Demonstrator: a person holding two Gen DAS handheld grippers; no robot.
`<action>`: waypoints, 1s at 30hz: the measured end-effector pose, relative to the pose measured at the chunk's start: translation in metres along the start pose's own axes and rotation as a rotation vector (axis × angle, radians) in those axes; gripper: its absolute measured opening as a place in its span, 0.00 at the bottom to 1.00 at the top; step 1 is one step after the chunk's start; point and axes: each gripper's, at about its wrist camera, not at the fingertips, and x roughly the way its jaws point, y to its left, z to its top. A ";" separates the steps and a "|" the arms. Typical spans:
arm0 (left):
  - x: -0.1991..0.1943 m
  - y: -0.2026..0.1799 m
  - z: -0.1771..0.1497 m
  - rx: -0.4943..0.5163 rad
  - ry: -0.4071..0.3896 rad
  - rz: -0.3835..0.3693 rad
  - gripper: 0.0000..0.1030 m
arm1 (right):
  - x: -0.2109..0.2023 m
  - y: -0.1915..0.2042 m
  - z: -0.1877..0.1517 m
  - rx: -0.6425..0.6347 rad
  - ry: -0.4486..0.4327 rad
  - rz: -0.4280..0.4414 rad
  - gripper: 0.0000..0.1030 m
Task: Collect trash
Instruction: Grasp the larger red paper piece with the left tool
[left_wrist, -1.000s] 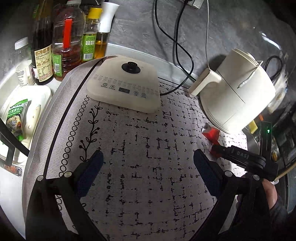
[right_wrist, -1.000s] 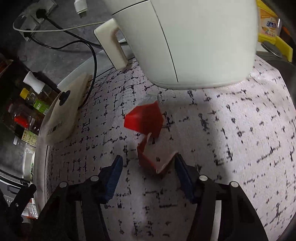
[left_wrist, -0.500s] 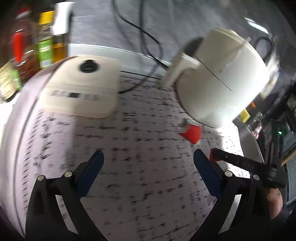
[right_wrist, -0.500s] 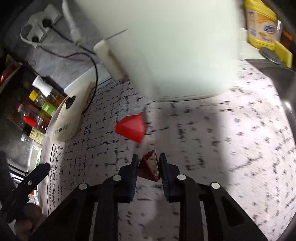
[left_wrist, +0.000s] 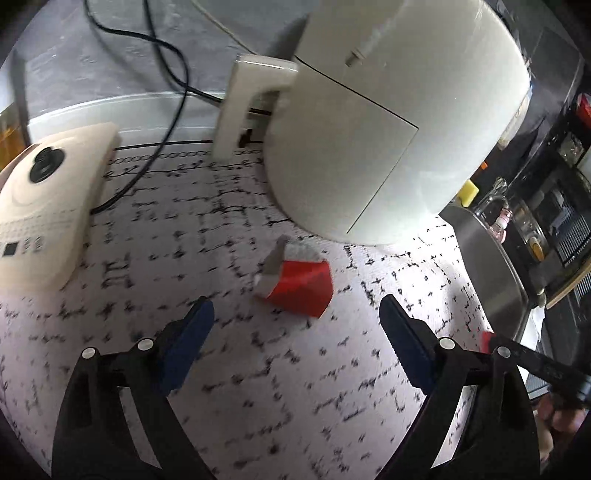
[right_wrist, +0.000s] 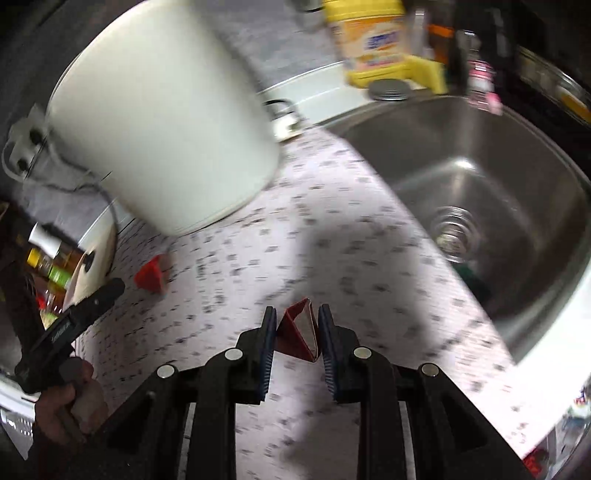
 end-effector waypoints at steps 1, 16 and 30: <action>0.003 -0.002 0.001 0.008 0.001 0.005 0.87 | -0.005 -0.009 -0.002 0.016 -0.007 -0.012 0.23; 0.033 -0.010 0.007 0.087 0.057 0.052 0.44 | -0.029 -0.045 -0.022 0.113 -0.048 -0.058 0.23; -0.074 0.052 -0.027 0.003 -0.030 -0.063 0.43 | -0.012 0.063 -0.039 -0.035 -0.027 0.019 0.23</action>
